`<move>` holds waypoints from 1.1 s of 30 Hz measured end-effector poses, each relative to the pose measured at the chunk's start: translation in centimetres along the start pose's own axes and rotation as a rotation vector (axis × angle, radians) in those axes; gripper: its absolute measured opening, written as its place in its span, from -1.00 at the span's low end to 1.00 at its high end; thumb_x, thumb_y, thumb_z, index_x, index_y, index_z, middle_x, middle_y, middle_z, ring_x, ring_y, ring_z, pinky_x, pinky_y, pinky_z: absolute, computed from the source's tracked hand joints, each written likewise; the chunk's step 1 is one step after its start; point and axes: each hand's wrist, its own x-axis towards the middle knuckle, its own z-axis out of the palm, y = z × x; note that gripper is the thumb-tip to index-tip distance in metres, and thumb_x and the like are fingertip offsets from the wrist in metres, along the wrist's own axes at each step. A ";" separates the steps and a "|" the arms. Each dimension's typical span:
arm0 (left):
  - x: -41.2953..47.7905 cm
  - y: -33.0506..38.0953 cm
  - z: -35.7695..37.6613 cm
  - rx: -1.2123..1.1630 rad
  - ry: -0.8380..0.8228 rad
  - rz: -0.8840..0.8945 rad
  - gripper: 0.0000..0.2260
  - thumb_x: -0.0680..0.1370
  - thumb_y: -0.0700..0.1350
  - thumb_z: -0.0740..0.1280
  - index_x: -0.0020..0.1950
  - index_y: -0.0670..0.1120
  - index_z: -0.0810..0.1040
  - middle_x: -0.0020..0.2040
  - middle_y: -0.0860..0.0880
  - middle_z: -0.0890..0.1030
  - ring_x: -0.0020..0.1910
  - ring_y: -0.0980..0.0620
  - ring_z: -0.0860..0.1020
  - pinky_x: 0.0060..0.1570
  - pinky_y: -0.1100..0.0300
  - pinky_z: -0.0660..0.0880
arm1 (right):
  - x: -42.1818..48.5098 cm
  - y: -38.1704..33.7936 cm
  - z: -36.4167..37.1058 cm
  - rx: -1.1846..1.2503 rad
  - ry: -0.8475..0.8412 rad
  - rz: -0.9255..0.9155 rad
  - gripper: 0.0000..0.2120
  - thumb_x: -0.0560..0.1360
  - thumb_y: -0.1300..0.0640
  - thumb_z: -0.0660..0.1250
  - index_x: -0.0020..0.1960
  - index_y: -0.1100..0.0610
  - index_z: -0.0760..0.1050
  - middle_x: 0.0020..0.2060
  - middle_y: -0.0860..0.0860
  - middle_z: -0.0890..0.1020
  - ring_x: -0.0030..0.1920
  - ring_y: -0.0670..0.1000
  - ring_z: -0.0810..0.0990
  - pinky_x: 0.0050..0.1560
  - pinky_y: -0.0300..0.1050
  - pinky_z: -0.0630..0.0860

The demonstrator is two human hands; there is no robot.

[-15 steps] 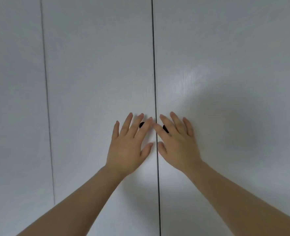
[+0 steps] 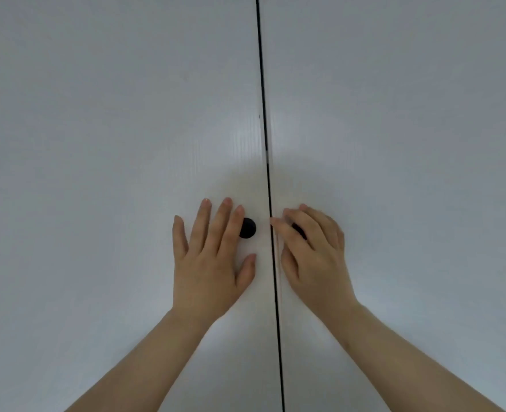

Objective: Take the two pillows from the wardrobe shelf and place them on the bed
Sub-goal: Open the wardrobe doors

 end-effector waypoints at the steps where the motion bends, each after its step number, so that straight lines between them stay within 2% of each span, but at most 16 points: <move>1: 0.1 -0.5 0.3 -0.013 0.039 0.024 -0.42 0.50 0.14 0.15 0.45 -0.08 0.20 0.43 -0.09 0.39 0.42 -0.13 0.24 0.36 -0.23 0.15 | 0.1 -0.3 -0.1 0.041 -0.005 0.056 -0.75 0.48 0.27 0.20 0.03 0.19 0.62 0.00 0.12 0.66 0.11 0.04 0.45 0.18 -0.13 0.38; 3: 0.3 -0.9 0.3 -0.031 0.091 0.062 -0.46 0.49 0.12 0.18 0.42 -0.07 0.27 0.37 -0.10 0.49 0.39 -0.12 0.30 0.32 -0.24 0.23 | 0.4 -0.8 -0.7 0.091 -0.074 0.170 -0.76 0.44 0.28 0.21 0.01 0.22 0.61 -0.05 0.13 0.63 0.02 0.01 0.42 0.16 -0.38 0.29; 5: 0.2 -1.3 0.2 -0.064 0.103 0.082 -0.47 0.48 0.10 0.21 0.40 -0.06 0.31 0.34 -0.08 0.52 0.37 -0.10 0.33 0.31 -0.24 0.25 | 1.0 -1.7 -1.6 0.101 -0.155 0.280 -0.77 0.45 0.29 0.23 0.04 0.23 0.59 -0.05 0.10 0.57 -0.01 -0.01 0.43 0.12 -0.53 0.25; 9: -0.2 -2.2 -0.3 -0.095 0.017 0.103 -0.48 0.45 0.08 0.24 0.38 -0.06 0.40 0.37 -0.04 0.49 0.38 -0.09 0.33 0.36 -0.22 0.22 | 2.5 -3.8 -3.1 0.040 -0.343 0.448 -0.78 0.47 0.34 0.25 0.07 0.23 0.55 0.01 0.08 0.49 -0.09 0.02 0.53 -0.05 -0.31 0.44; 12: -0.5 -2.4 -0.9 -0.171 -0.113 0.118 -0.47 0.43 0.07 0.22 0.38 -0.07 0.39 0.40 -0.05 0.45 0.41 -0.11 0.28 0.40 -0.22 0.14 | 3.4 -4.5 -4.1 0.043 -0.378 0.550 -0.79 0.45 0.34 0.25 0.02 0.18 0.57 -0.08 -0.04 0.42 -0.18 -0.06 0.48 -0.14 -0.55 0.36; 15: -0.1 -3.2 -1.7 -0.249 -0.235 0.160 -0.43 0.41 0.08 0.19 0.40 -0.08 0.32 0.43 -0.07 0.41 0.44 -0.13 0.20 0.43 -0.18 -0.03 | 4.6 -5.5 -5.5 0.057 -0.360 0.644 -0.80 0.39 0.36 0.27 -0.11 0.13 0.58 -0.19 -0.10 0.39 -0.25 -0.18 0.45 -0.14 -0.65 0.30; 18: 0.6 -3.4 -3.2 -0.321 -0.337 0.141 -0.37 0.38 0.02 0.37 0.41 -0.10 0.30 0.45 -0.09 0.38 0.47 -0.12 0.15 0.45 -0.12 -0.06 | 5.4 -6.8 -7.9 0.086 -0.373 0.695 -0.78 0.37 0.35 0.29 -0.23 0.03 0.52 -0.24 -0.15 0.39 -0.25 -0.23 0.44 -0.16 -0.67 0.28; 19: 0.8 -3.1 -4.2 -0.396 -0.375 0.089 -0.35 0.41 0.00 0.38 0.45 -0.10 0.26 0.49 -0.07 0.32 0.50 -0.11 0.11 0.47 -0.07 -0.05 | 5.6 -7.2 -9.0 0.093 -0.370 0.704 -0.78 0.37 0.34 0.29 -0.26 0.02 0.51 -0.25 -0.17 0.40 -0.25 -0.23 0.45 -0.17 -0.67 0.28; 21: 0.9 -1.7 -6.7 -0.679 -0.440 -0.116 -0.38 0.54 -0.02 0.25 0.53 -0.05 0.06 0.55 0.01 0.16 0.54 -0.01 0.10 0.50 0.07 0.03 | 5.8 -7.9 -11.6 0.115 -0.363 0.715 -0.74 0.37 0.34 0.30 -0.34 -0.01 0.48 -0.28 -0.18 0.44 -0.22 -0.21 0.46 -0.19 -0.62 0.32; 23: 0.9 0.4 -9.8 -1.008 -0.490 -0.287 -0.44 0.59 -0.07 0.18 0.53 0.05 0.00 0.52 0.10 0.21 0.48 0.07 0.25 0.42 0.13 0.24 | 5.7 -8.3 -14.5 0.160 -0.348 0.758 -0.67 0.37 0.34 0.31 -0.41 -0.05 0.47 -0.30 -0.16 0.48 -0.22 -0.18 0.49 -0.17 -0.50 0.37; 25: 1.0 3.2 -12.9 -1.401 -0.542 -0.336 -0.50 0.60 -0.17 0.17 0.48 0.14 0.13 0.43 0.14 0.35 0.39 0.15 0.37 0.38 0.18 0.31 | 5.8 -8.4 -17.5 0.227 -0.316 0.800 -0.62 0.35 0.37 0.33 -0.48 -0.06 0.48 -0.30 -0.15 0.51 -0.29 -0.23 0.49 -0.18 -0.38 0.39; 28: 1.2 7.5 -16.6 -1.920 -0.565 -0.410 -0.55 0.59 -0.32 0.14 0.21 0.24 0.44 0.19 0.22 0.58 0.25 0.17 0.52 0.27 0.19 0.45 | 6.2 -7.9 -22.1 0.300 -0.300 0.843 -0.60 0.32 0.42 0.34 -0.49 -0.04 0.51 -0.30 -0.08 0.55 -0.39 -0.25 0.47 -0.24 -0.38 0.39; 30: 1.0 11.0 -19.4 -2.014 -0.488 -0.418 -0.57 0.58 -0.33 0.15 0.19 0.17 0.53 0.09 0.24 0.65 0.15 0.23 0.58 0.16 0.28 0.50 | 6.2 -7.5 -25.5 0.344 -0.268 0.858 -0.65 0.32 0.43 0.33 -0.45 0.01 0.50 -0.28 0.02 0.56 -0.34 -0.17 0.51 -0.24 -0.37 0.43; 33: 0.3 15.9 -23.2 -2.026 -0.423 -0.411 -0.59 0.52 -0.21 0.17 0.18 0.25 0.52 0.05 0.35 0.63 0.09 0.35 0.56 0.12 0.45 0.45 | 5.5 -7.0 -29.9 0.336 -0.218 0.882 -0.84 0.29 0.28 0.25 -0.37 0.04 0.49 -0.27 0.20 0.54 -0.24 0.08 0.51 -0.15 -0.10 0.46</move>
